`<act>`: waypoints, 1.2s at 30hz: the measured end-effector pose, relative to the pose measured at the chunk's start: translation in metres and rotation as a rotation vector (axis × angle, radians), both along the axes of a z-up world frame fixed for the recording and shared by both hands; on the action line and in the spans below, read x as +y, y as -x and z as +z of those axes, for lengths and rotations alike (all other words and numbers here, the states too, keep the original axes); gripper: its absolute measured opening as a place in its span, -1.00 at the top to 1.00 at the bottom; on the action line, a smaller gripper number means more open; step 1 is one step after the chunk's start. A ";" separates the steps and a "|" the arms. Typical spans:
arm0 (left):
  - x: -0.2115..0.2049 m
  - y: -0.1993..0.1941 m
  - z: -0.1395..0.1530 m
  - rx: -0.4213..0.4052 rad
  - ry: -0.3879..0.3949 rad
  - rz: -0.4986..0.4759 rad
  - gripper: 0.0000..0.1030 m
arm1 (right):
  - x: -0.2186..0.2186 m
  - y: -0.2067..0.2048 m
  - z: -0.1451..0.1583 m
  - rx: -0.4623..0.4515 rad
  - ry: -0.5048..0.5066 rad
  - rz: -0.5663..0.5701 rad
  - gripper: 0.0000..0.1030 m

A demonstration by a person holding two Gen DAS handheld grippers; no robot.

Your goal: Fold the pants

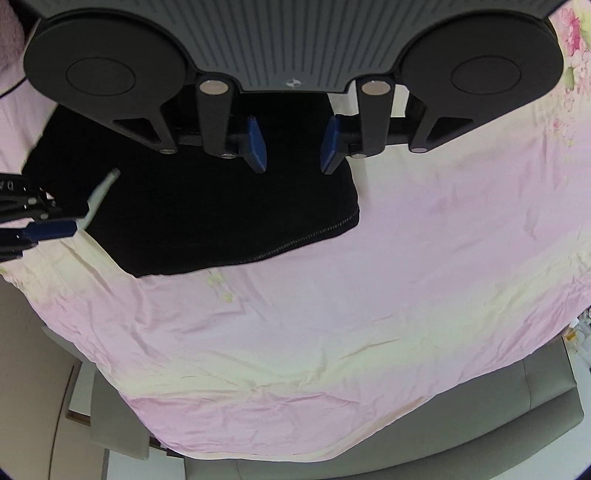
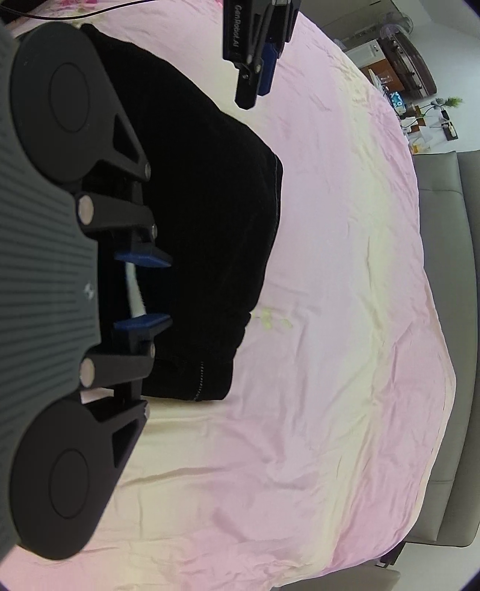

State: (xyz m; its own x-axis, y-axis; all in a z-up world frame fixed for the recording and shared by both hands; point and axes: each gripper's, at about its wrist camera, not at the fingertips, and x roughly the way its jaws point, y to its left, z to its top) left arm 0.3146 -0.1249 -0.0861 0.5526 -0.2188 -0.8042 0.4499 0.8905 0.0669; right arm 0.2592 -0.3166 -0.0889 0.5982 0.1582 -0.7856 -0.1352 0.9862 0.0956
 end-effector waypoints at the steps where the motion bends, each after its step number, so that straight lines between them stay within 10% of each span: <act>1: 0.003 0.014 0.002 0.000 -0.001 -0.014 -0.03 | 0.000 0.011 0.001 -0.007 -0.012 -0.002 0.50; 16: 0.027 0.113 -0.055 0.102 0.044 0.110 -0.46 | -0.025 0.097 -0.060 -0.029 -0.109 -0.153 0.83; 21: 0.025 0.103 -0.091 0.182 0.042 0.170 0.42 | -0.019 0.102 -0.072 -0.061 -0.080 -0.150 0.83; 36: 0.017 0.118 -0.096 0.231 -0.136 0.083 0.56 | -0.026 0.100 -0.077 -0.083 -0.106 -0.152 0.82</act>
State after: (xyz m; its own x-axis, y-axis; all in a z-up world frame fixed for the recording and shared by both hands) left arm 0.1964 -0.1074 -0.1825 0.3630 -0.0619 -0.9297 0.3931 0.9148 0.0925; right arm 0.1590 -0.3427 -0.1660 0.6832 0.1404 -0.7167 0.0027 0.9809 0.1947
